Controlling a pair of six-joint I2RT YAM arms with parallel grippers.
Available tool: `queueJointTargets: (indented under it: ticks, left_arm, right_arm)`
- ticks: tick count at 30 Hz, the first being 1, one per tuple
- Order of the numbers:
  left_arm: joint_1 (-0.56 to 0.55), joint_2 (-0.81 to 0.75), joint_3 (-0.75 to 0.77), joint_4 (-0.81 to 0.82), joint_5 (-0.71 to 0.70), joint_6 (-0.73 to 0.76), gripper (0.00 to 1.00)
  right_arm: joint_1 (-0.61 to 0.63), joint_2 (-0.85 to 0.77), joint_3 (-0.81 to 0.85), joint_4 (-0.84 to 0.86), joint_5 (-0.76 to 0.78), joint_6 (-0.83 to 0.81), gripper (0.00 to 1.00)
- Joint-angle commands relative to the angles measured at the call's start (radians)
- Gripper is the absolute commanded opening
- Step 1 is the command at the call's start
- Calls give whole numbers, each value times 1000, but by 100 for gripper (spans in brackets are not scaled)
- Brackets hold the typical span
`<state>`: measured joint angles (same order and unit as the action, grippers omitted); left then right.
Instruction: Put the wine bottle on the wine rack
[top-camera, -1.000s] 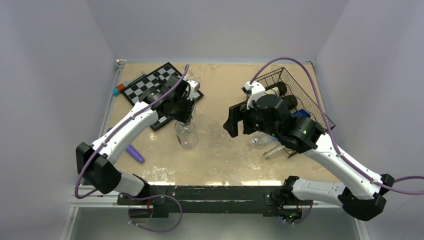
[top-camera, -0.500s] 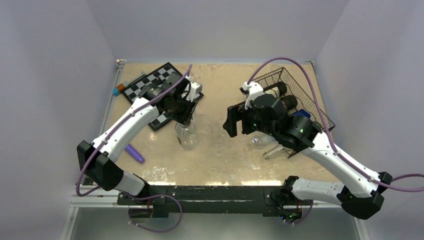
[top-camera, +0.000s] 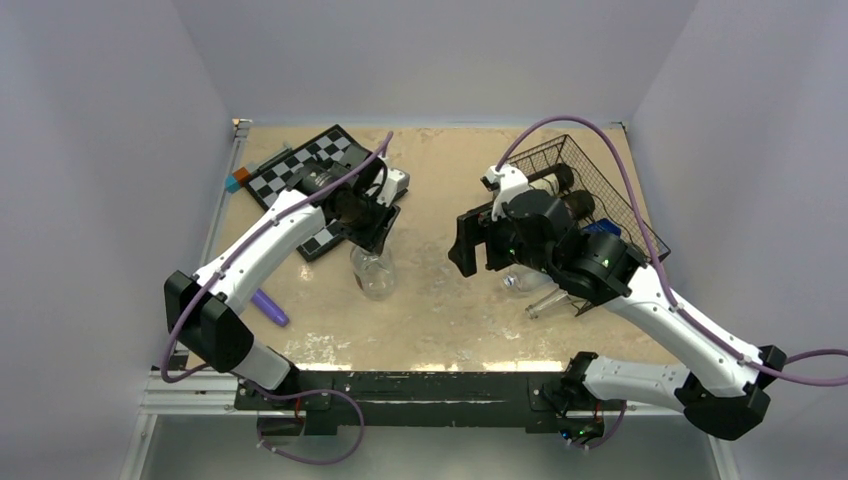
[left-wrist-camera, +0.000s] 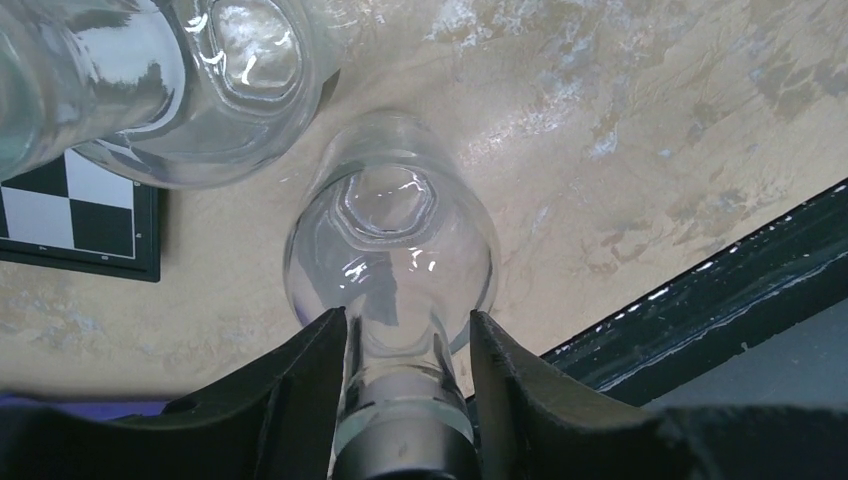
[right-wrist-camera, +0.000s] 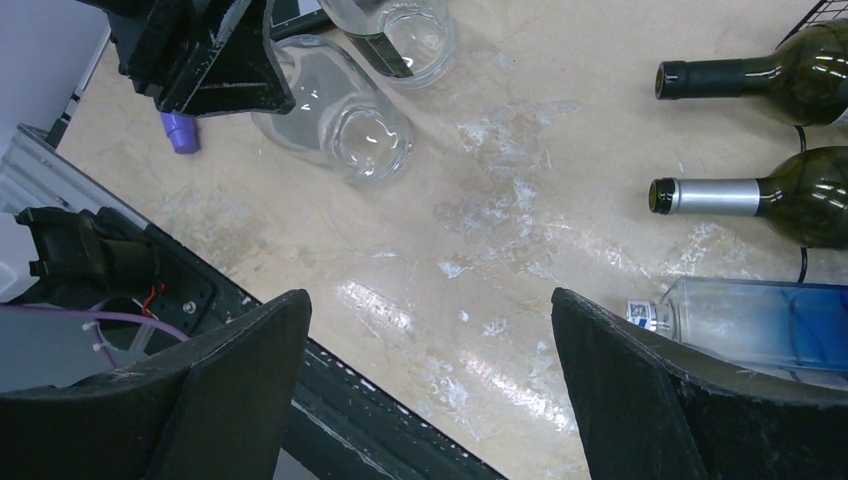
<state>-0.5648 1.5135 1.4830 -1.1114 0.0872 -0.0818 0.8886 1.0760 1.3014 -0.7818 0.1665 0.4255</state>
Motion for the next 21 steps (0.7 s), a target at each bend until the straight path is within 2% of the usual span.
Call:
queueJointTargets:
  ticks: [1, 3, 4, 6, 8, 15, 21]
  left_arm:
    - [1, 13, 14, -8, 22, 25, 52]
    - [1, 19, 10, -12, 23, 26, 49]
    - [1, 20, 11, -15, 22, 26, 44]
    - [2, 21, 12, -15, 26, 24, 26]
    - [0, 20, 23, -19, 34, 19, 0]
    - [-3, -40, 53, 33, 156, -78, 0]
    - [-1, -149, 21, 207, 266, -266, 0]
  right_arm:
    - [-4, -36, -5, -4, 32, 3, 95]
    - [-4, -41, -5, -10, 36, 5, 95]
    - [-4, -43, -6, -11, 37, 4, 95]
    - [-4, -50, -9, -13, 39, 6, 95]
    - [-4, -55, -11, -11, 38, 6, 95]
    - [-4, -68, -30, -2, 25, 6, 95]
    - [-4, -80, -64, 27, -2, 15, 95]
